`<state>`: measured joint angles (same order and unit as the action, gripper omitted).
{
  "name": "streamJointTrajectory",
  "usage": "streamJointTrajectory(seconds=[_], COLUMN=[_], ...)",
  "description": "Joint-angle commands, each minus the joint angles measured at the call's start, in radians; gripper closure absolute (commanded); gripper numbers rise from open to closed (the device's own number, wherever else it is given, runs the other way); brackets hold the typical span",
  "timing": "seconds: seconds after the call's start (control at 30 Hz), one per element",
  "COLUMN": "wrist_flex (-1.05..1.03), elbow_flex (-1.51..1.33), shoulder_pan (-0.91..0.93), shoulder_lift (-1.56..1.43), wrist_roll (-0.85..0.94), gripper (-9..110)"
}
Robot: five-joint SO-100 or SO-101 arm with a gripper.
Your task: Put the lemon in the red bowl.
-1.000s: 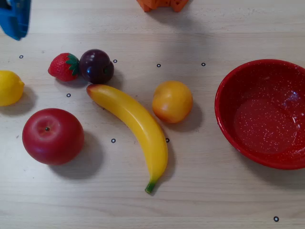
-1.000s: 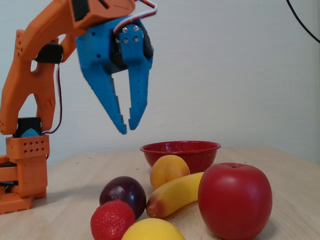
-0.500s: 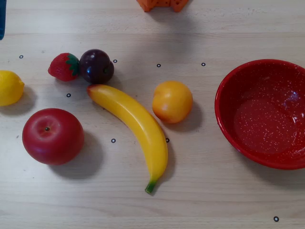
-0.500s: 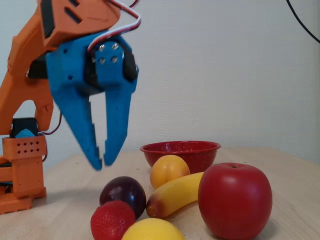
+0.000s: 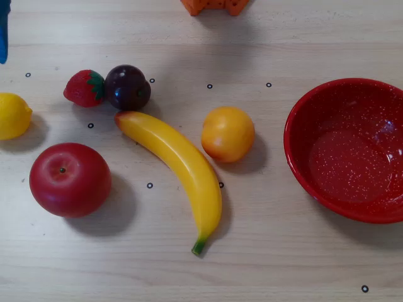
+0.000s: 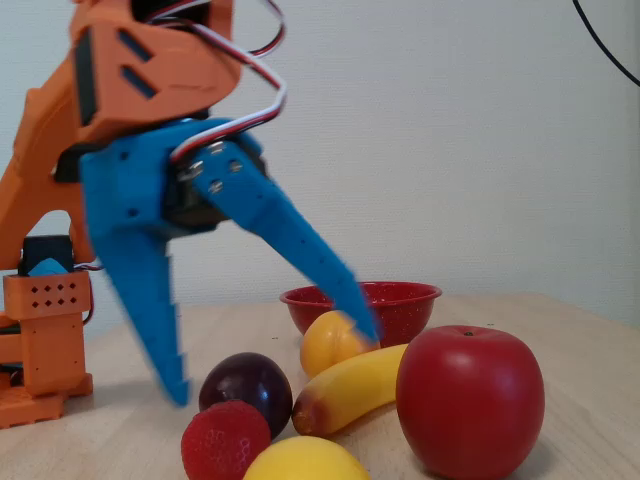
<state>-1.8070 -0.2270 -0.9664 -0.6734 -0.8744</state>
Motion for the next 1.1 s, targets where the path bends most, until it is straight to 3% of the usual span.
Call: streamJointTrajectory(seconds=[0.0,0.13,0.37,1.07], wrist_flex=[-0.087,-0.084,-0.009,0.17], elbow_flex=[0.095,0.101,0.121,0.115], shoulder_pan=[-0.031,-0.034,-0.026,0.037], shoulder_lift=[-0.044,-0.008,0.061,0.172], wrist_roll=[-0.043,-0.08,-0.112,-0.064], gripper=[47,39,35,35])
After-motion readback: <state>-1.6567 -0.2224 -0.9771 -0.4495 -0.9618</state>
